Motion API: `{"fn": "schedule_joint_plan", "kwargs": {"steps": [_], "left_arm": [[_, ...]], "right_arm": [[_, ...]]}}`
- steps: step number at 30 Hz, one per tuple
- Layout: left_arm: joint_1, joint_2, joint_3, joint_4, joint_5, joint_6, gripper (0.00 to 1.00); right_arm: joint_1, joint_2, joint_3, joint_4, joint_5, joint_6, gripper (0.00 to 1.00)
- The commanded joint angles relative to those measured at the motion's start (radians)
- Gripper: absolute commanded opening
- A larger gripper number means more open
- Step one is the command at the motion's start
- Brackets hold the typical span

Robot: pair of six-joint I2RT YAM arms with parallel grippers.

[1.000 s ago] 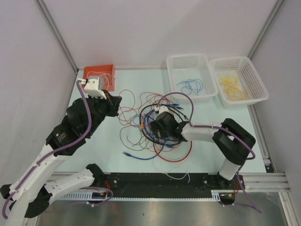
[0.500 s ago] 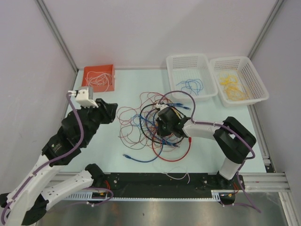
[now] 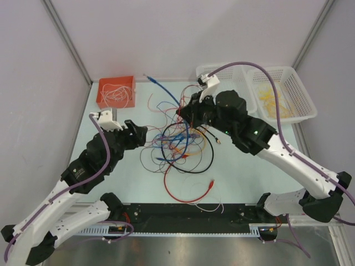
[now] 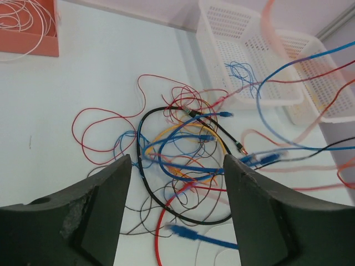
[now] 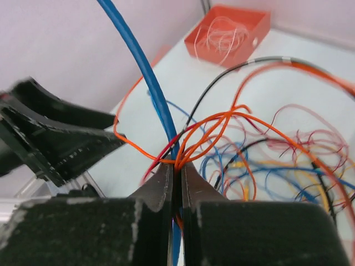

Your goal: Untangle the cables

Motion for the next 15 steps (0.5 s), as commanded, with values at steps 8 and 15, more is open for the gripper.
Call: {"fn": "schedule_joint_plan", "kwargs": {"steps": [8, 15], "left_arm": [[0.002, -0.22, -0.156, 0.35, 0.059, -0.056, 0.92], [0.002, -0.258, -0.34, 0.749, 0.167, -0.019, 0.94]], "right_arm": [[0.024, -0.029, 0.052, -0.179, 0.095, -0.077, 0.0], [0.027, -0.025, 0.005, -0.156, 0.084, -0.059, 0.0]]}}
